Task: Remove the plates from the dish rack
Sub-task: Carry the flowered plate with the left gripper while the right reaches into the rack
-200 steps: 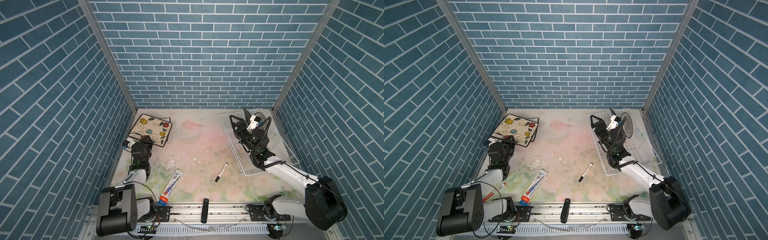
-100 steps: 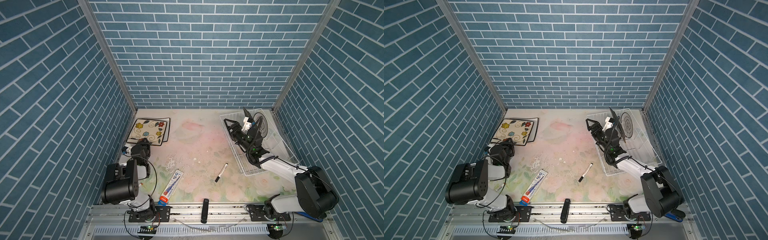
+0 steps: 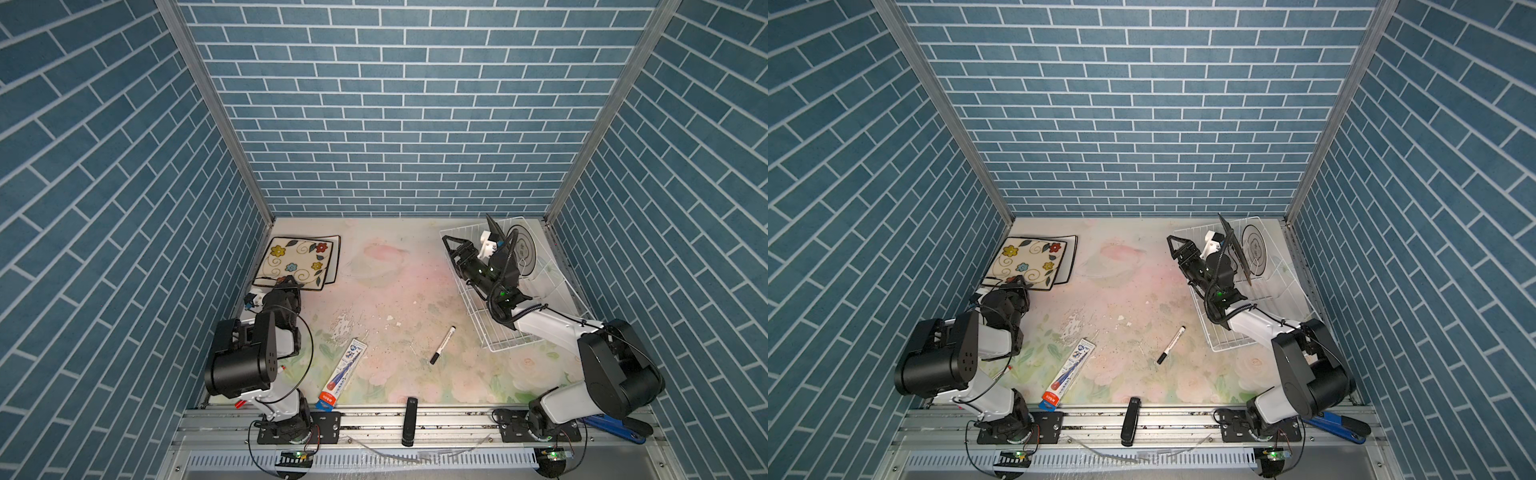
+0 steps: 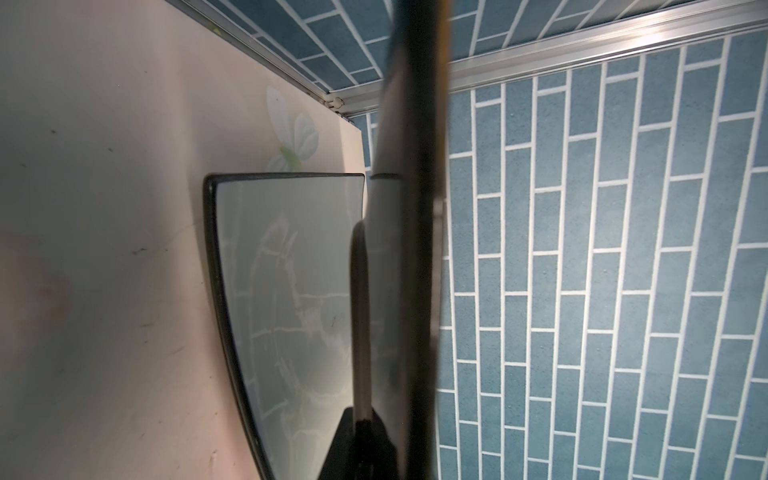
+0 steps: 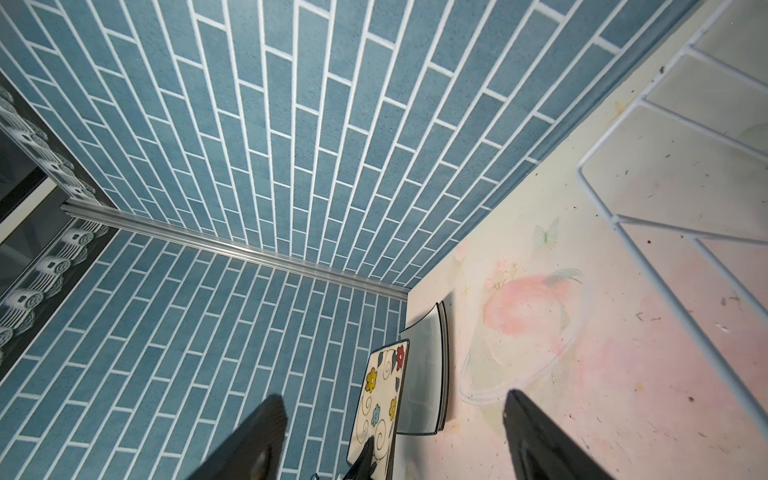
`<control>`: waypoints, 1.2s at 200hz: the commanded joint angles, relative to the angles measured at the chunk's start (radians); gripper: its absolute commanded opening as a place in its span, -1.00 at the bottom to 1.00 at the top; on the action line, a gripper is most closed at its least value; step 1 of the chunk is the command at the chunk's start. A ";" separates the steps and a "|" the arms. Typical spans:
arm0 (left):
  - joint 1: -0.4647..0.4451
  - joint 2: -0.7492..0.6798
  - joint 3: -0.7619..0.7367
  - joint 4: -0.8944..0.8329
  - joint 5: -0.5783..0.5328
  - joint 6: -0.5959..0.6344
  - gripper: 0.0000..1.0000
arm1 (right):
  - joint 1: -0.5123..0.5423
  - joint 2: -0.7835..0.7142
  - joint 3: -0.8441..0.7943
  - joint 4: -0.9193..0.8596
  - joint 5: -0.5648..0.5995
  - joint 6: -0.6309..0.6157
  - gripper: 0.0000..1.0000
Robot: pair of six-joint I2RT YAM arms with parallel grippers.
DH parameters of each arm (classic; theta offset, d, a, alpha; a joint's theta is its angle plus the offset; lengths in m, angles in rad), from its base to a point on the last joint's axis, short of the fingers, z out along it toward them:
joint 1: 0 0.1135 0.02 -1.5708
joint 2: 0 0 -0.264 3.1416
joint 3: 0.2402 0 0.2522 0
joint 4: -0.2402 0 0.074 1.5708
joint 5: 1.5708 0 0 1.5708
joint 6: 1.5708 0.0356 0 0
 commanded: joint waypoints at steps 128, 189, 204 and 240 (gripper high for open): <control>0.005 0.052 0.131 0.164 -0.008 -0.036 -1.00 | -0.003 0.125 0.123 0.066 -0.055 0.072 0.58; -0.002 0.062 0.149 0.119 -0.040 -0.031 -1.00 | -0.003 0.193 0.180 0.079 -0.084 0.096 0.55; -0.005 0.071 0.155 0.123 -0.041 -0.033 -1.00 | -0.003 0.195 0.189 0.052 -0.080 0.095 0.55; -0.015 0.096 0.178 0.110 -0.034 -0.039 -1.00 | -0.004 0.189 0.236 -0.043 -0.093 0.044 0.54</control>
